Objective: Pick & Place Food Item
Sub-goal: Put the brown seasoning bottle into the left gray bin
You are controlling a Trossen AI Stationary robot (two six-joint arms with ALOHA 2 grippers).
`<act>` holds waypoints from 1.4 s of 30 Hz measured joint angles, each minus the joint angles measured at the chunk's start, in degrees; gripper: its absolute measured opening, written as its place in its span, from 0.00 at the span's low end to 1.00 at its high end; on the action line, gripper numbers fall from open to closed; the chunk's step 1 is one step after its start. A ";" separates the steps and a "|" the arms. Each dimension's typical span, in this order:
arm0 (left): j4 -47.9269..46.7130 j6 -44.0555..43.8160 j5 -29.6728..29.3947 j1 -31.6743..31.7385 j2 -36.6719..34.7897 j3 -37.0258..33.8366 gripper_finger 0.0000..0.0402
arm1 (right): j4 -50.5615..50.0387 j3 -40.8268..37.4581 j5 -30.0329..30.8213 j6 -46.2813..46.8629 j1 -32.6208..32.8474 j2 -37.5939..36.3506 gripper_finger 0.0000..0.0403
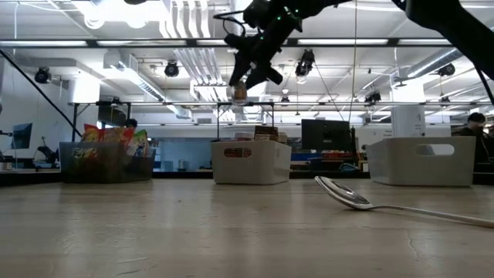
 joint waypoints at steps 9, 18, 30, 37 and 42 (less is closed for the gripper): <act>-0.19 0.12 0.01 0.00 -0.27 -0.07 0.82 | -3.90 -0.09 0.23 -3.42 -0.57 3.37 0.41; -2.64 7.86 -4.55 0.00 -0.25 -0.94 0.82 | -3.37 0.39 -12.48 -4.34 -0.54 0.82 0.41; -8.59 34.37 -6.99 -0.24 2.23 -0.94 0.82 | -2.65 0.50 -29.94 -5.56 2.93 -13.05 0.41; 2.22 37.57 -6.93 -3.05 9.46 -0.94 0.82 | 1.63 0.52 -29.94 -2.31 8.39 -15.69 0.41; 6.79 39.13 -6.88 -5.63 11.75 -0.92 0.82 | 1.99 0.48 -29.47 -0.69 11.04 -15.74 0.41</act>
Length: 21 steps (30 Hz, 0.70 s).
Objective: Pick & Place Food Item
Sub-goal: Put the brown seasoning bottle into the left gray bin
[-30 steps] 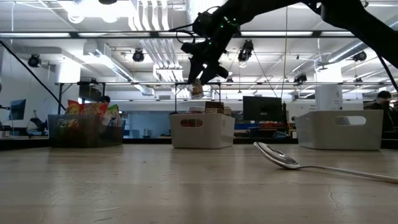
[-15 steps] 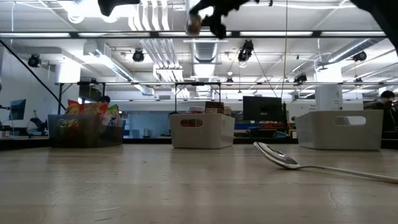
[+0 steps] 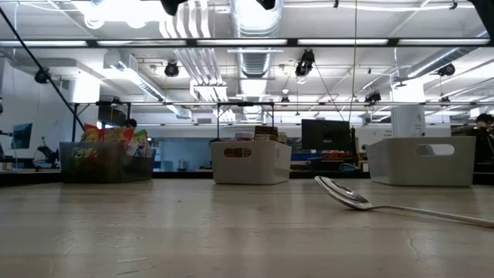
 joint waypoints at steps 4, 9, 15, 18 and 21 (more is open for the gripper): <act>1.94 0.00 0.00 -1.40 1.60 -0.02 0.82 | 2.23 -0.02 0.03 0.97 1.78 0.41 0.41; 4.97 -1.22 0.15 -2.47 2.63 0.09 0.82 | 2.49 -0.03 0.12 1.38 3.00 1.41 0.41; 6.51 -3.67 3.57 -2.70 2.94 0.17 0.82 | 5.47 -0.11 0.19 2.07 3.95 1.73 0.41; 6.40 -4.46 4.78 -2.85 2.98 0.15 0.82 | 6.42 -0.11 0.11 2.65 4.04 1.73 0.41; 6.58 -6.29 5.03 -2.85 2.98 0.19 0.82 | 7.08 -0.11 0.13 2.69 4.31 1.73 0.41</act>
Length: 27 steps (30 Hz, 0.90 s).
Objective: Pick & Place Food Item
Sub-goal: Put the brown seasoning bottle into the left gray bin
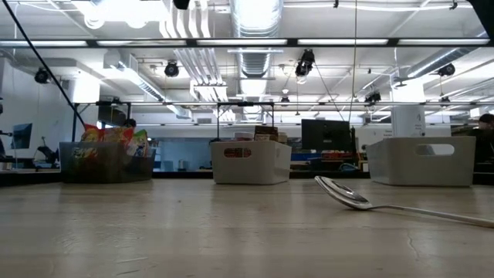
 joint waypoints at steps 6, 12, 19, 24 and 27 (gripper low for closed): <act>0.29 -2.80 0.00 0.00 0.00 -0.04 0.82 | 0.94 0.00 -0.13 -0.06 0.60 0.00 0.41; 1.38 -4.41 0.73 -0.04 0.00 -0.04 0.77 | 1.77 0.00 -0.13 -0.22 0.58 0.00 0.41; 3.13 -4.78 4.74 -0.04 0.00 -0.04 0.49 | 3.42 -0.03 -0.74 -0.91 0.98 0.00 0.41; 3.19 -5.39 5.92 0.00 0.00 0.07 0.44 | 3.30 -0.03 -0.61 -1.38 1.32 -0.02 0.41; 3.17 -6.01 6.01 0.00 0.00 0.07 0.44 | 3.28 -0.02 -0.64 -1.45 1.31 -0.01 0.41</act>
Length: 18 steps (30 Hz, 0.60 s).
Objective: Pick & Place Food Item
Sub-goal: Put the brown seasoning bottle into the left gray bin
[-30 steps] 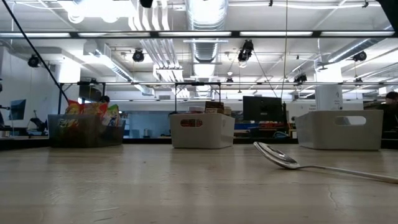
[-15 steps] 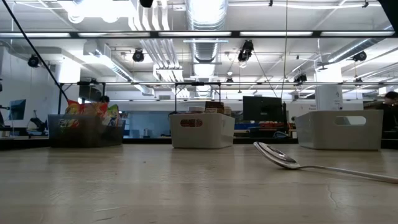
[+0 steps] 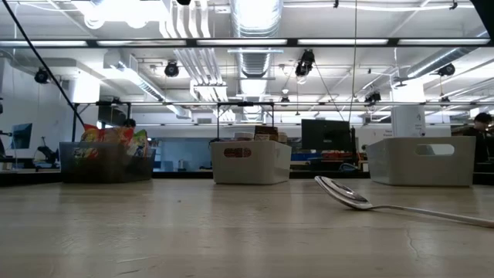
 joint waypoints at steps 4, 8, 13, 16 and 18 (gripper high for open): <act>-0.73 -2.78 1.37 0.00 0.00 0.12 0.44 | -0.33 0.00 -0.21 0.47 0.00 0.00 0.44; -7.04 -6.70 6.84 0.05 -0.09 0.83 0.44 | -3.93 -0.02 -3.42 0.77 -0.10 0.12 0.60; -16.08 -7.80 8.87 0.07 -0.09 2.69 0.44 | -13.03 0.00 -3.81 1.01 -0.37 0.01 0.74; -18.40 -8.16 8.74 0.11 -0.09 3.55 0.44 | -15.58 -0.07 -2.83 0.62 -0.29 0.06 0.77; -18.39 -8.22 9.01 0.11 0.12 3.82 0.44 | -15.33 -0.07 -2.56 0.98 -0.31 0.06 0.78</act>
